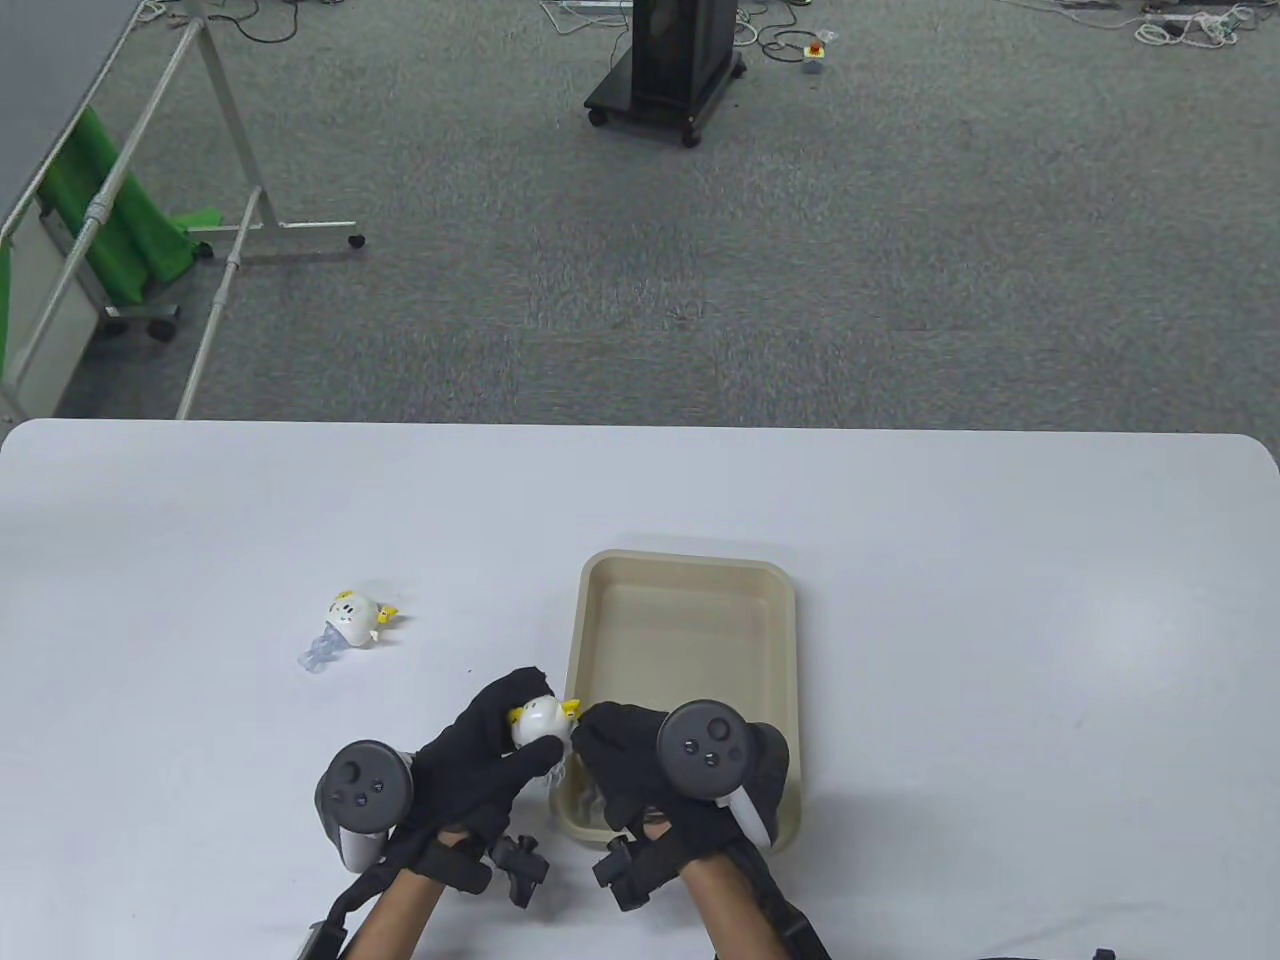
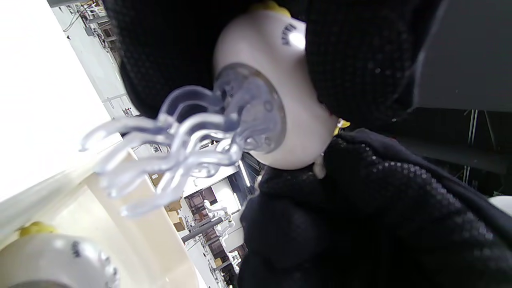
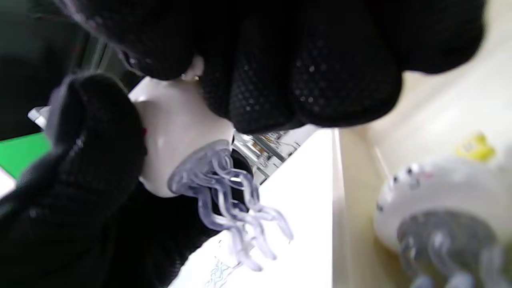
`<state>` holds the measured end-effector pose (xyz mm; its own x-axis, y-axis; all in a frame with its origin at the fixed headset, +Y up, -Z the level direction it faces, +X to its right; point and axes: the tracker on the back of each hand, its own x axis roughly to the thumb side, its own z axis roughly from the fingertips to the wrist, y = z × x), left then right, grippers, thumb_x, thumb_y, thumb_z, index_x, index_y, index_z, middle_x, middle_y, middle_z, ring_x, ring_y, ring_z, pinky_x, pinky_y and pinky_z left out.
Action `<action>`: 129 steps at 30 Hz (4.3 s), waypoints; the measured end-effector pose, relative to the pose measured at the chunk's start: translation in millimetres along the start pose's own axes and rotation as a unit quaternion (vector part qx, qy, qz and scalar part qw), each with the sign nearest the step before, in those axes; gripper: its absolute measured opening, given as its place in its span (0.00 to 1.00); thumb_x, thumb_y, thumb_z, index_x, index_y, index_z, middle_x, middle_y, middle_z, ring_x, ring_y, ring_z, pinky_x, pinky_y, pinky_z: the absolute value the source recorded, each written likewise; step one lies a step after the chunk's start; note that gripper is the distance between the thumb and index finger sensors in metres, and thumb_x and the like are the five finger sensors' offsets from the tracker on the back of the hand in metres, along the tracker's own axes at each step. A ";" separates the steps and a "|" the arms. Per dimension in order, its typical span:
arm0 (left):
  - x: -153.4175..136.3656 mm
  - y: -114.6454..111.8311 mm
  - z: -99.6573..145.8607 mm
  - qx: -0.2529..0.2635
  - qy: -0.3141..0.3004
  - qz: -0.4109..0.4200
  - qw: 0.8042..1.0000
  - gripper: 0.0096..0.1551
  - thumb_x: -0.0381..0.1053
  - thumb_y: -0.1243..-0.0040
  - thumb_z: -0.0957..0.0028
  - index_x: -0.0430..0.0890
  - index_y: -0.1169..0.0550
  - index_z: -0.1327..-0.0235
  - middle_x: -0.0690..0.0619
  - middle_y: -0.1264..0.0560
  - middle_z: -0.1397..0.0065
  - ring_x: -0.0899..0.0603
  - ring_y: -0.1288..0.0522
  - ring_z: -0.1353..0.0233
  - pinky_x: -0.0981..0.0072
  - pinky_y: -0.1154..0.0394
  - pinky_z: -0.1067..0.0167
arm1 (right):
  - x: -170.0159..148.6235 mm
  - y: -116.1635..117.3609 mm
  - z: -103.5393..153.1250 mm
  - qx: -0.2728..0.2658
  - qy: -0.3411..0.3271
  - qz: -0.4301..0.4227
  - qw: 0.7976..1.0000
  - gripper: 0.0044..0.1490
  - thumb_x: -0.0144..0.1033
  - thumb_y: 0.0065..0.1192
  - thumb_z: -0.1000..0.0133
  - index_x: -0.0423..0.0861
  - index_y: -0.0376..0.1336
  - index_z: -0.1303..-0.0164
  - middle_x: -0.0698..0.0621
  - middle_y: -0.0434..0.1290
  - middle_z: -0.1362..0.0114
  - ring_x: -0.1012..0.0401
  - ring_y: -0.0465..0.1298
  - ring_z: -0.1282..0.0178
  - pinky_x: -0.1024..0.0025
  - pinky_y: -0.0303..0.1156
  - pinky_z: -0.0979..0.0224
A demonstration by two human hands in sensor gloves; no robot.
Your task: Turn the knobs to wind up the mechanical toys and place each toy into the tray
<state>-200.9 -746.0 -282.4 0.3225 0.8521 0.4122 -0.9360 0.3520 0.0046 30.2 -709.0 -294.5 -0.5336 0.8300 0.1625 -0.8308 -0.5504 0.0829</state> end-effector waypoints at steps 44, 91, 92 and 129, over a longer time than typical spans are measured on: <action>-6.4 6.0 1.6 0.029 0.025 0.012 0.999 0.44 0.58 0.28 0.61 0.44 0.23 0.29 0.44 0.19 0.35 0.35 0.14 0.42 0.56 0.11 0.49 | 40.9 30.5 30.9 -0.142 -0.165 0.317 0.923 0.34 0.39 0.70 0.53 0.44 0.65 0.36 0.46 0.74 0.33 0.50 0.76 0.38 0.52 0.71 0.29; -4.8 9.0 1.0 0.034 0.026 0.011 0.999 0.43 0.58 0.29 0.60 0.44 0.24 0.28 0.43 0.20 0.34 0.35 0.15 0.42 0.55 0.12 0.48 | 34.8 28.3 25.0 -0.077 -0.152 0.316 0.933 0.41 0.47 0.68 0.52 0.47 0.59 0.30 0.45 0.67 0.25 0.48 0.70 0.29 0.50 0.66 0.23; -4.8 9.0 1.0 0.034 0.026 0.011 0.999 0.43 0.58 0.29 0.60 0.43 0.24 0.28 0.43 0.20 0.34 0.35 0.15 0.42 0.55 0.12 0.48 | 35.5 29.5 25.9 -0.081 -0.156 0.321 0.931 0.40 0.46 0.68 0.52 0.47 0.59 0.30 0.46 0.67 0.25 0.48 0.71 0.29 0.50 0.66 0.23; 32.1 -18.8 -39.0 -0.040 0.025 -0.079 0.996 0.43 0.61 0.31 0.55 0.49 0.27 0.24 0.48 0.22 0.29 0.38 0.16 0.37 0.60 0.12 0.42 | -23.0 -33.3 2.7 -0.087 0.073 -0.111 0.987 0.32 0.53 0.64 0.51 0.38 0.74 0.54 0.42 0.83 0.54 0.48 0.82 0.61 0.50 0.77 0.52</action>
<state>-167.5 -710.1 -304.7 0.4736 0.8009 0.3663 -0.8594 0.5112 -0.0066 70.6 -710.0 -298.3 -0.3427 0.9393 0.0158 -0.9374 -0.3408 -0.0717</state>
